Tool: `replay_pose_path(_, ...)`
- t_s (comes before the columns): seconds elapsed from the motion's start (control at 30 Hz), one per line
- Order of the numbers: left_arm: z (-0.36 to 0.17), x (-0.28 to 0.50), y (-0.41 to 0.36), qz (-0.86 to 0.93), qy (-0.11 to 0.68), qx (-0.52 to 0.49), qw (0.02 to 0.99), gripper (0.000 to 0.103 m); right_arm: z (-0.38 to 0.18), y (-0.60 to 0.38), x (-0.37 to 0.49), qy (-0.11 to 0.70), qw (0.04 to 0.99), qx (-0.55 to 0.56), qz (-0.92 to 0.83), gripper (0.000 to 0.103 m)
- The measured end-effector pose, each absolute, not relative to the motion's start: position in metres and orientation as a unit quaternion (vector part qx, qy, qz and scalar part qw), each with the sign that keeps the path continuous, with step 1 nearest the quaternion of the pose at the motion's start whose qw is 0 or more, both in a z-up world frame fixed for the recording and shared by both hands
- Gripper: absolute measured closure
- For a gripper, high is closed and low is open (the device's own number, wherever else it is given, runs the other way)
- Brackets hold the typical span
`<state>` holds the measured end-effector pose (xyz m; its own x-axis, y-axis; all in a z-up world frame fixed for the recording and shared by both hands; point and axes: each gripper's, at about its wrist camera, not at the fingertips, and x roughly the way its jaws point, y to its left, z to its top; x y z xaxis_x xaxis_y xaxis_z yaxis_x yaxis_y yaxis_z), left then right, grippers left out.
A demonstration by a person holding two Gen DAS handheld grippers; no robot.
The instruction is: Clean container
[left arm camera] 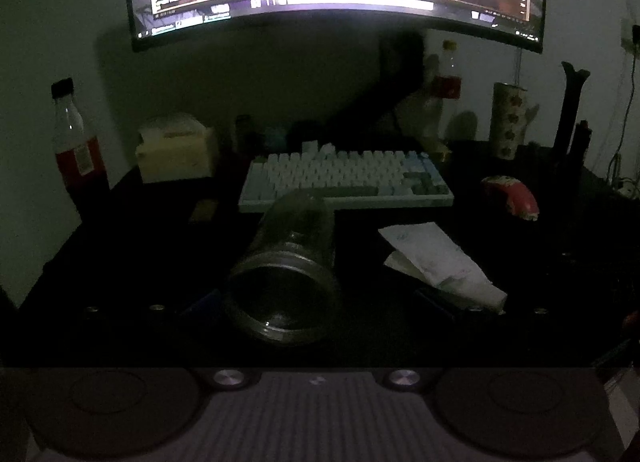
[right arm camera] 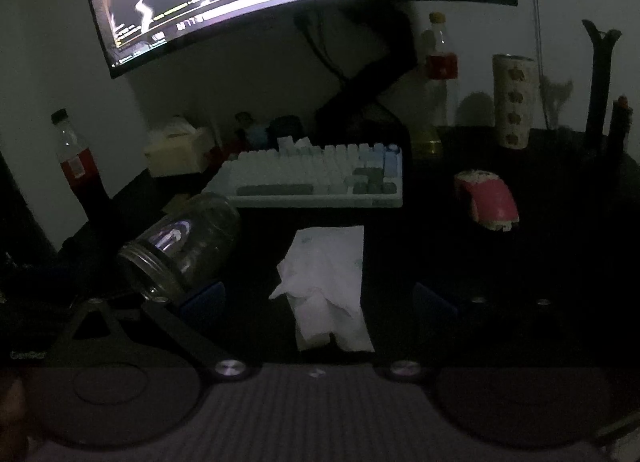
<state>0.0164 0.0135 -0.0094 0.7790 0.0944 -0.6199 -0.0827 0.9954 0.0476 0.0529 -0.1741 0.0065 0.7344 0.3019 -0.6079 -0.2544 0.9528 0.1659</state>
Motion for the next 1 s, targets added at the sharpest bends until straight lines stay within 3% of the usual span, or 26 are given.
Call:
replay_pose_path(0.57,-0.019,0.028,0.024,0.037,0.368,-0.008,0.929,0.000,-0.004,-0.166,0.060,0.344,0.928,0.012,0.146,0.000)
replay_pose_path(1.0,-0.033,0.039,0.026,0.051,0.410,-0.012,0.911,0.000,-0.027,-0.165,0.086,0.401,0.903,0.026,0.154,0.000)
